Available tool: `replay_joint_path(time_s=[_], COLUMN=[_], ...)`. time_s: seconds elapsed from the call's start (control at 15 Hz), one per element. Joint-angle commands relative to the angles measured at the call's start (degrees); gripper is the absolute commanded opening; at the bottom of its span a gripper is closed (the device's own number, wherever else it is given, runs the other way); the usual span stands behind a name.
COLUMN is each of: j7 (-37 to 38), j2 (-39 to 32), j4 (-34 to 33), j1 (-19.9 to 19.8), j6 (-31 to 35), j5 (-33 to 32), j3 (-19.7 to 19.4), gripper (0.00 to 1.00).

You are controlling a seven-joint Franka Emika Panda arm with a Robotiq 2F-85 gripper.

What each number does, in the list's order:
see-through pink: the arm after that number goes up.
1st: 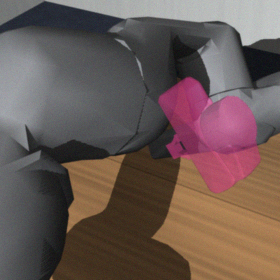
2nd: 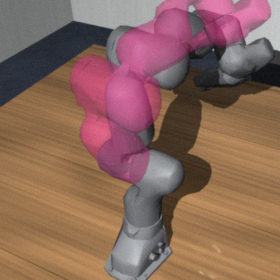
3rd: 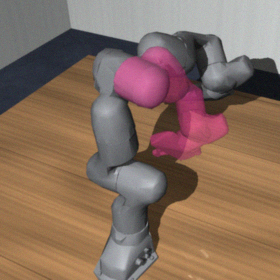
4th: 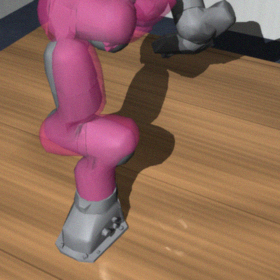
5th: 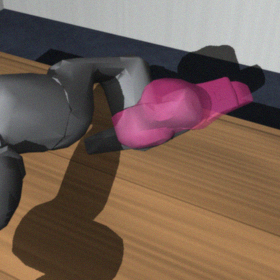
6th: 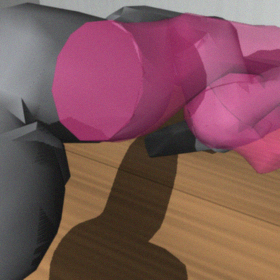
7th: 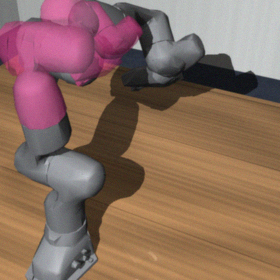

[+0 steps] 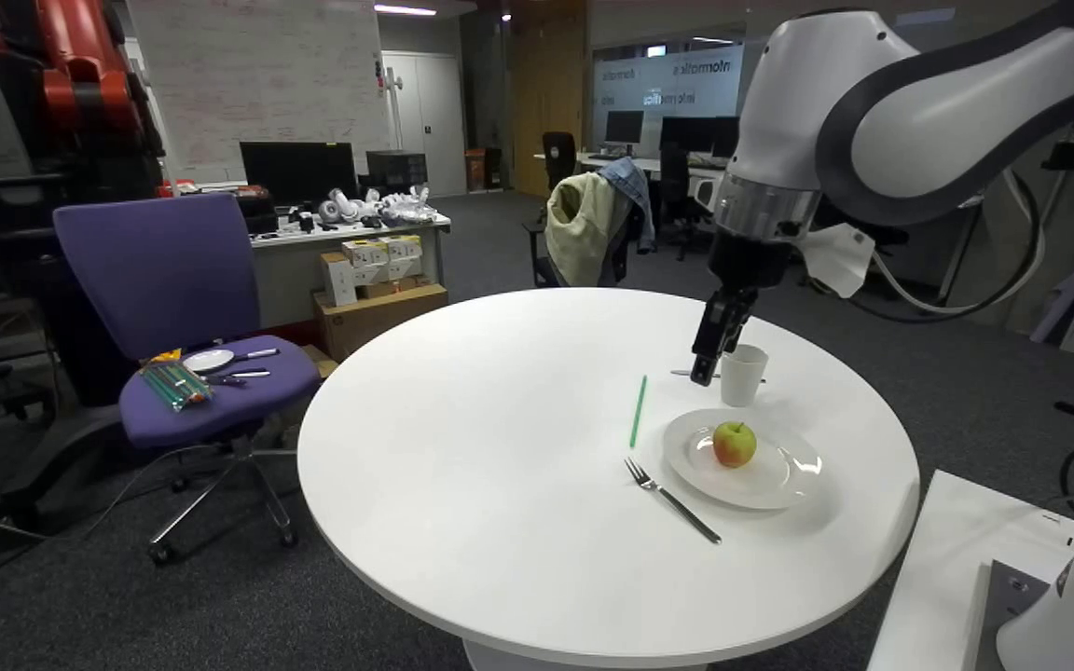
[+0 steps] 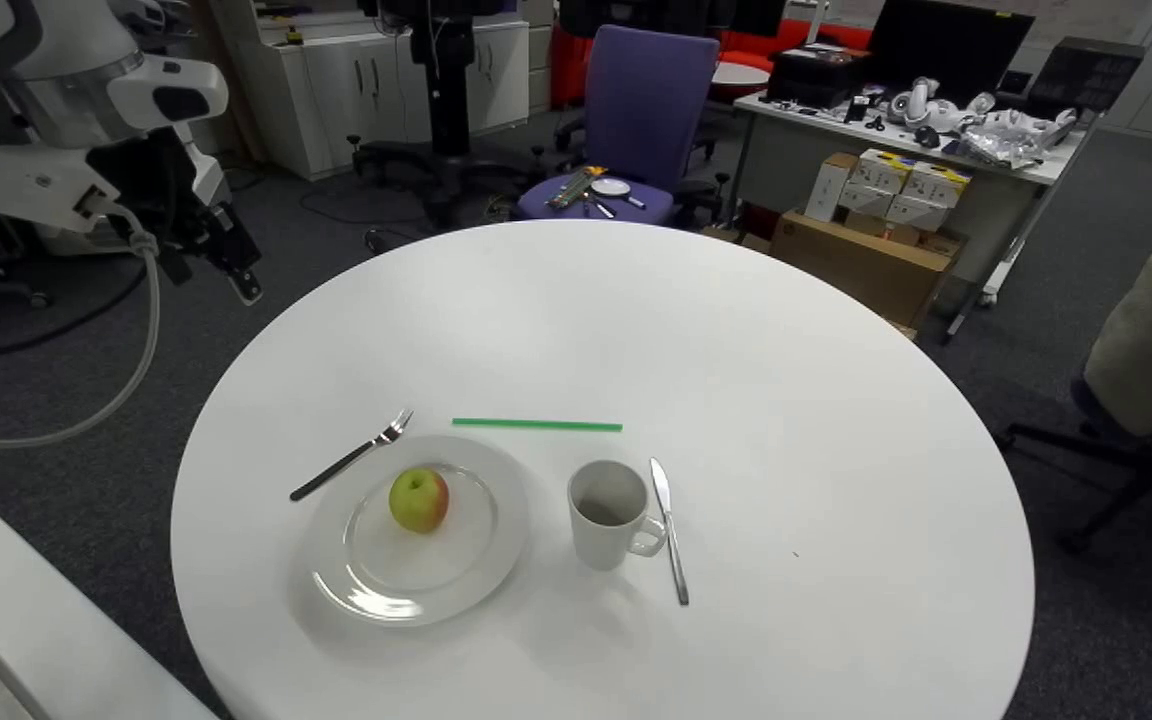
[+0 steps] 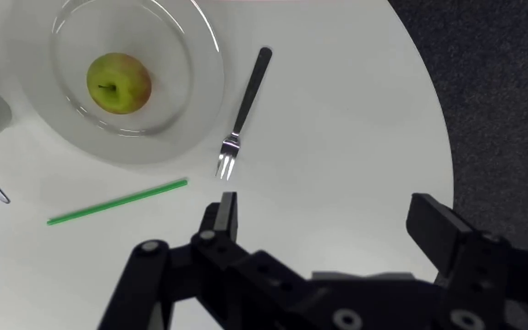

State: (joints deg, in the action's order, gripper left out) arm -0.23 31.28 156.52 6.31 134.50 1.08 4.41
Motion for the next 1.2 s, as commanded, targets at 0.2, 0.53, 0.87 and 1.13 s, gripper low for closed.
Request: replay_joint_path(time_s=[0.2,0.53,0.87,1.13], j7=[0.73,1.94,-4.89,-9.49], j2=[-2.47,-6.7,-13.95,-19.44], j4=[-3.15,-6.55,-13.97,-20.58], j1=[-5.29,-9.79,-10.32,-11.33], j6=[-0.28,0.87,-1.25,-4.57], j5=[-2.92,-5.63,-5.84,-10.8], j3=[-1.76,-3.28,-7.14,-8.98], gripper=[1.0,1.0,1.0,1.0])
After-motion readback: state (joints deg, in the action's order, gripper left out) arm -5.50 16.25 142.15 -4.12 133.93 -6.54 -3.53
